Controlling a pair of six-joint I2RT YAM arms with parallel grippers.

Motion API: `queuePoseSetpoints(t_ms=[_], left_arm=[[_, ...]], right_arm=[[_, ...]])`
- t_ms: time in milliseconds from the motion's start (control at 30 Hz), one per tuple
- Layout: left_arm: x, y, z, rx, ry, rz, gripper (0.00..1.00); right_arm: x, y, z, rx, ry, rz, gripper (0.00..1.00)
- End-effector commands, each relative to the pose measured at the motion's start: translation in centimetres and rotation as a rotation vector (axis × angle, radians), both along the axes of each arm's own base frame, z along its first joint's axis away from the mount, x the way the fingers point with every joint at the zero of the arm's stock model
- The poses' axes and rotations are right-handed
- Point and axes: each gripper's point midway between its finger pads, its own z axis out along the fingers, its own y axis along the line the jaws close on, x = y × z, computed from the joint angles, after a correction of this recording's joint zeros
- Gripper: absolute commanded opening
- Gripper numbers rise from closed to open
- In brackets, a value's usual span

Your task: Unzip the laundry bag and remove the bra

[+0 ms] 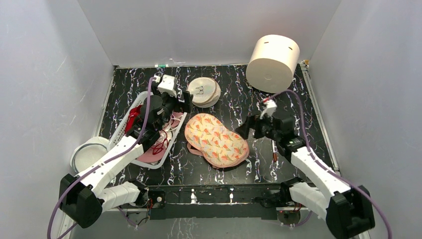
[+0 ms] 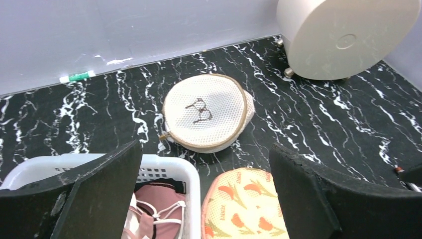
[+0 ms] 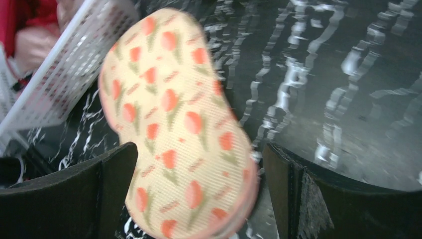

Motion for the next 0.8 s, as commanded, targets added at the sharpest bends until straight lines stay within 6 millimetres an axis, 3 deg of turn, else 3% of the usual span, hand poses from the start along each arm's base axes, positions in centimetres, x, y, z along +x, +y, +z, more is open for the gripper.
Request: queuePoseSetpoints(t_ms=[0, 133, 333, 500, 767], left_arm=[[0.4, 1.9, 1.6, 0.034, -0.058, 0.083, 0.98], [0.4, 3.4, 2.1, 0.054, -0.063, 0.15, 0.98], [0.2, 6.6, 3.1, 0.078, -0.108, 0.301, 0.98], [-0.4, 8.9, 4.0, 0.075, -0.14, 0.414, 0.98], [-1.1, 10.6, 4.7, 0.061, -0.189, 0.482, 0.98]], right_arm=[[0.2, 5.6, 3.4, -0.101, -0.146, 0.144, 0.97], [-0.1, 9.8, 2.3, -0.224, -0.126, 0.204, 0.93], [-2.1, 16.1, -0.9, -0.434, -0.113, 0.283, 0.87], [-2.8, 18.6, -2.5, -0.516, -0.096, 0.264, 0.68], [-3.9, 21.8, -4.6, -0.6, -0.125, 0.318, 0.58]])
